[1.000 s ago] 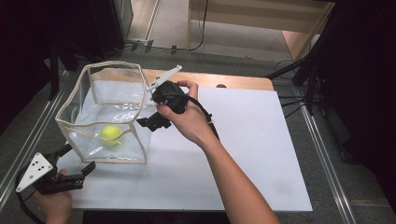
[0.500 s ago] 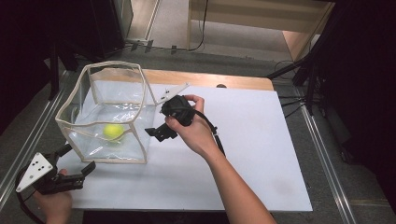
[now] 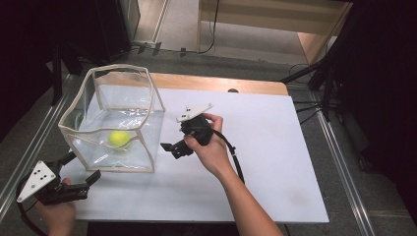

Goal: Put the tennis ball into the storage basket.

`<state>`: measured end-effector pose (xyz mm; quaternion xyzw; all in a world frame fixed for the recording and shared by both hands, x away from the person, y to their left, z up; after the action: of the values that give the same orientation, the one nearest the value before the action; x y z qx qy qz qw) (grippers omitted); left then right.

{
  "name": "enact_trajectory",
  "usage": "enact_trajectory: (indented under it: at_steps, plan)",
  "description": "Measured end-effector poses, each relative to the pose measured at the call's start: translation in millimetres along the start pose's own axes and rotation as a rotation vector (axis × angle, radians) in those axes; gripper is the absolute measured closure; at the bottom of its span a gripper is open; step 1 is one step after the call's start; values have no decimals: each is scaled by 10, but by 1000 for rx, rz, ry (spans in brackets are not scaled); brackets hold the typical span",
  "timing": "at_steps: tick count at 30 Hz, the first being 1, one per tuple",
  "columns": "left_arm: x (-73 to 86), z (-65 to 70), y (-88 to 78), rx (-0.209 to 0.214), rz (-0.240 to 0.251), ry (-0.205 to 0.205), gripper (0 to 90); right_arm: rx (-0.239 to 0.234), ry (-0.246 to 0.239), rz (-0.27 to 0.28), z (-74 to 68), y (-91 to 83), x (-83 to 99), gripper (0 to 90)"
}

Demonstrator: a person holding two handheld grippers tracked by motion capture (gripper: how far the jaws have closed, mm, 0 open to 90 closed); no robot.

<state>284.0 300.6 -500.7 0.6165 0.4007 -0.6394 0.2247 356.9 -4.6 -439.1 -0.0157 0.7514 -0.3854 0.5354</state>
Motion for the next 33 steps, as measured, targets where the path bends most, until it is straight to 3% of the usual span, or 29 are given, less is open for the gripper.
enact_trajectory:
  at_steps: [7, 33]
  plan:
    - [0, 0, 1, 0, -1, 0, 1, 14, 16, 49, 44, -53, 181, 0]
    - [1, 7, 4, -1, -1, -1, 1, 101, 92, 135, 289, -366, 834, 0]
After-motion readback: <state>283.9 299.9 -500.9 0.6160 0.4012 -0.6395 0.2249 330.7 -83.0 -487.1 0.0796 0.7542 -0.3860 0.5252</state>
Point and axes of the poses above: each handheld gripper's, and its own axes: y roughly forward along the jaws, x roughly out of its underside, z roughly to its right, the point moved 7 cm from there along y, roughly forward along the jaws, and after that the axes turned 4 degrees about y, right-handed, at the moved point
